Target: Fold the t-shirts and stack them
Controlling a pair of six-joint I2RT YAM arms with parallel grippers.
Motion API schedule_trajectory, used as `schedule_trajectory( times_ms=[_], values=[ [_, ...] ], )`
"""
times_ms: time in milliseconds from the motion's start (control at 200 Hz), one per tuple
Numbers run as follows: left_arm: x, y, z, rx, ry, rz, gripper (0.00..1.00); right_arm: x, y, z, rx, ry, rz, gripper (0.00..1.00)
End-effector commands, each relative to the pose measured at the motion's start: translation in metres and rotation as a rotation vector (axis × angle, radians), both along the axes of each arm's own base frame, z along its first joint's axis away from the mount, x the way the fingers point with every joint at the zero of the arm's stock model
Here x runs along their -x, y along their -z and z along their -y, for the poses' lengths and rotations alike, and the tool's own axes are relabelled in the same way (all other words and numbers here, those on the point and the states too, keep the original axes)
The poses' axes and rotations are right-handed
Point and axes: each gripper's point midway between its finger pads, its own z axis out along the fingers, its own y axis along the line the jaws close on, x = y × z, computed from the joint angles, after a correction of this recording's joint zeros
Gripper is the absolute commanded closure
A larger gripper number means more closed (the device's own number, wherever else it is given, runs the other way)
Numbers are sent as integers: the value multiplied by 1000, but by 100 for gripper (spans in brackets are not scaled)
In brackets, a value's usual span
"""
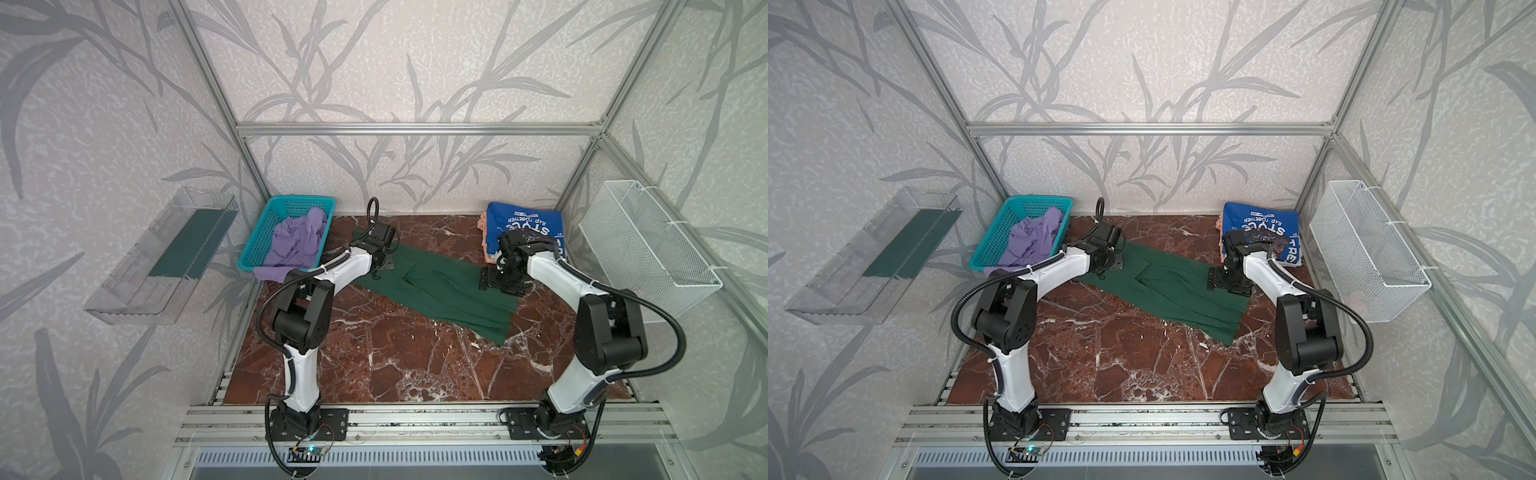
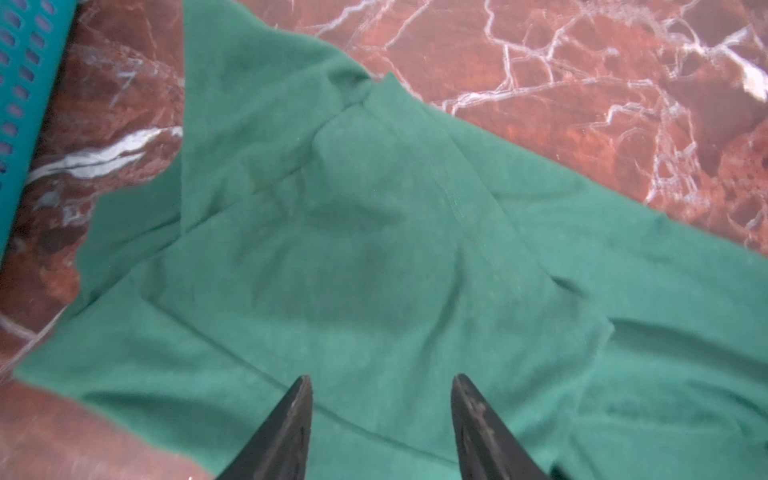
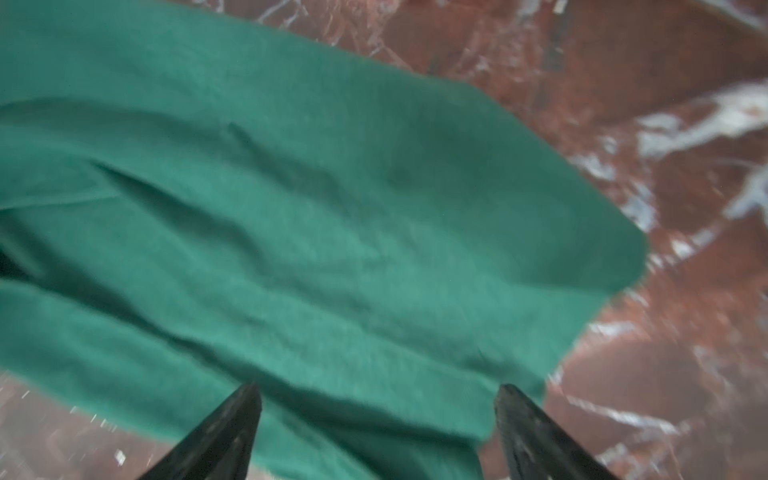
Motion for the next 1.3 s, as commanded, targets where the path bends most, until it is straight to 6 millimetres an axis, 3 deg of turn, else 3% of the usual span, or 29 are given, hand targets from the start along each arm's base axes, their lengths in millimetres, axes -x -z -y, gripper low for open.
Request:
schedule_trajectory(
  times_ms=[0, 245, 390, 540, 600, 825, 1075, 1295],
  values=[
    [-3, 30, 5, 41, 2, -96, 45, -10, 17, -5, 32, -20, -23, 14],
    [-30, 47, 19, 185, 13, -125, 45, -4, 48, -9, 62, -46, -112, 34],
    [-48, 59, 31, 333, 44, -161, 44, 14, 58, -17, 61, -70, -157, 35],
    [-62, 66, 36, 437, 91, -223, 22, 42, 65, -32, 32, -105, -201, 35],
    [-66, 68, 36, 452, 96, -252, 6, 56, 66, -39, 30, -123, -217, 36],
    [-83, 63, 35, 444, 128, -240, 5, 113, 71, -76, -55, -166, -275, 37],
    [-85, 67, 44, 443, 175, -295, 4, 169, 68, -137, -163, -260, -294, 39],
    [-76, 70, 60, 427, 200, -306, 4, 194, 69, -175, -107, -404, -257, 42]
  ],
)
